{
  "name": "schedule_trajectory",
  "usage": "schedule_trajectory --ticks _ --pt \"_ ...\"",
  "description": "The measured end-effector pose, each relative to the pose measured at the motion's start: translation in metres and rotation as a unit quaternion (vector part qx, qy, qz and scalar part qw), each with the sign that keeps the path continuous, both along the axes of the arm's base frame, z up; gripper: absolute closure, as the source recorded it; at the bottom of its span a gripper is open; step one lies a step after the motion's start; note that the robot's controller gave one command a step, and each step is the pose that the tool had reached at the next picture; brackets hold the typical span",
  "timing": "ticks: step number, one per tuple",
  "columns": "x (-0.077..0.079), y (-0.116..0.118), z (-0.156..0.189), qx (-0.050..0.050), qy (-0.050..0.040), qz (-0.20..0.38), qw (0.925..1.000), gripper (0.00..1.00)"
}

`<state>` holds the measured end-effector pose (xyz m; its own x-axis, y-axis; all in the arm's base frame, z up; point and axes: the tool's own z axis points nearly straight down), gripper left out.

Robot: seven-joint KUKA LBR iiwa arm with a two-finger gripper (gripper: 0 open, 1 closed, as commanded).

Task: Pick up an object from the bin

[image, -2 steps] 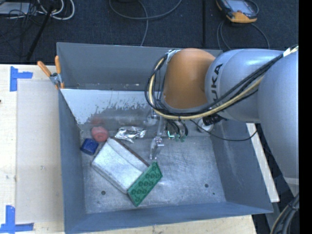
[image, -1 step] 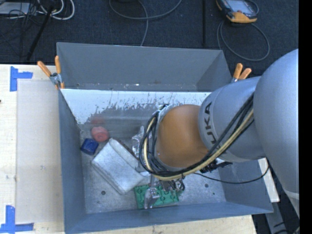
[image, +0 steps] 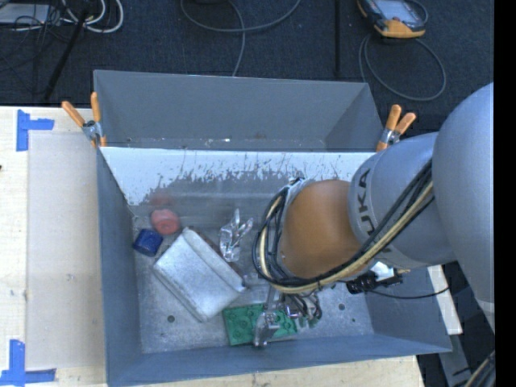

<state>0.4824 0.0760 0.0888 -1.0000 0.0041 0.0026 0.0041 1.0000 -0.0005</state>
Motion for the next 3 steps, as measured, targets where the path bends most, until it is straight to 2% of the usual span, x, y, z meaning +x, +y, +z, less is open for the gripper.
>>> schedule_trajectory --ticks 1,2,3 --pt "-0.003 0.008 -0.012 0.001 -0.0050 -0.069 0.9976 0.00" --pt "0.000 0.008 -0.010 0.003 -0.0126 -0.071 0.9974 1.00" --pt "-0.006 -0.002 0.134 0.001 -0.0046 -0.056 0.9984 1.00"
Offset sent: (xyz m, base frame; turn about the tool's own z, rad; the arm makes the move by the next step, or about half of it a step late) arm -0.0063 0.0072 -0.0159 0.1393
